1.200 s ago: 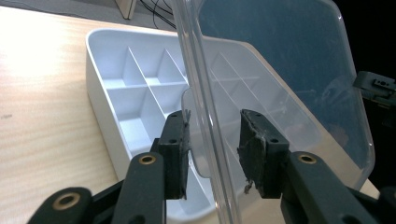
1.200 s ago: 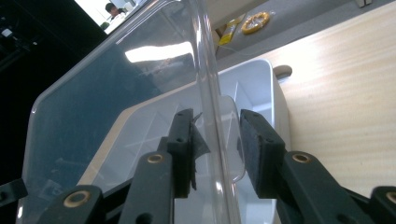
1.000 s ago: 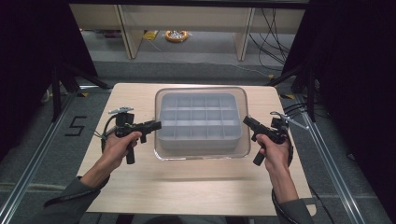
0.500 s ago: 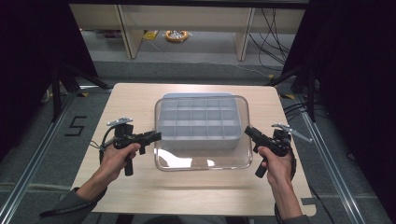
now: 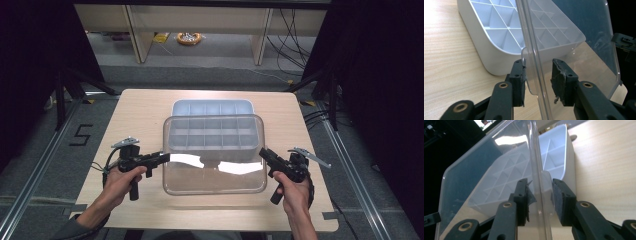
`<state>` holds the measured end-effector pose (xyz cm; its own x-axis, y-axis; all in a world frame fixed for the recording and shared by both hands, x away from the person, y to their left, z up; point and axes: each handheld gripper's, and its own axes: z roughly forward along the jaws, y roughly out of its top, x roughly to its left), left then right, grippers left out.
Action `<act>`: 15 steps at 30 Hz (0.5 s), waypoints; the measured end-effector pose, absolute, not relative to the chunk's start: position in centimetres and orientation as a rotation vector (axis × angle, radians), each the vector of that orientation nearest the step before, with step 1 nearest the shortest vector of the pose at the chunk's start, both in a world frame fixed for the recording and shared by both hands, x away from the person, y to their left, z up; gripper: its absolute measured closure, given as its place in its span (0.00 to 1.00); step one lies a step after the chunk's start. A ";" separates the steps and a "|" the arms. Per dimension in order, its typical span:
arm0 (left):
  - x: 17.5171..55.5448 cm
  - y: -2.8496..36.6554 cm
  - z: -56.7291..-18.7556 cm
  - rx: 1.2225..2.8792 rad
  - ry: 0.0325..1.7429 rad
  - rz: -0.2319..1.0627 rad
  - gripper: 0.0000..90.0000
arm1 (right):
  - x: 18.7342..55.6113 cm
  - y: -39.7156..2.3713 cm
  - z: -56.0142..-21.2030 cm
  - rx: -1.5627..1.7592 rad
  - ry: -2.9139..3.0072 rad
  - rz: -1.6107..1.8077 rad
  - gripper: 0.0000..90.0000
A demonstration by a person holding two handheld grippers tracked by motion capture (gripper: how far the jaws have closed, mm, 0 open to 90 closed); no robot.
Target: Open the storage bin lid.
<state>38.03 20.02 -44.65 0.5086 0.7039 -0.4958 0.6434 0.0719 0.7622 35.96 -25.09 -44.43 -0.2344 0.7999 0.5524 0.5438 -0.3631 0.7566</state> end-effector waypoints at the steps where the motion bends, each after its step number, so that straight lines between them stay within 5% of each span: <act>1: 37.9 20.1 -44.8 1.619 1.170 0.064 0.70 | 35.9 -25.1 -44.6 1.780 1.621 1.634 0.75; 15: 36.2 20.5 -45.7 1.641 1.156 0.047 0.70 | 34.0 -25.0 -46.0 1.787 1.651 1.618 0.74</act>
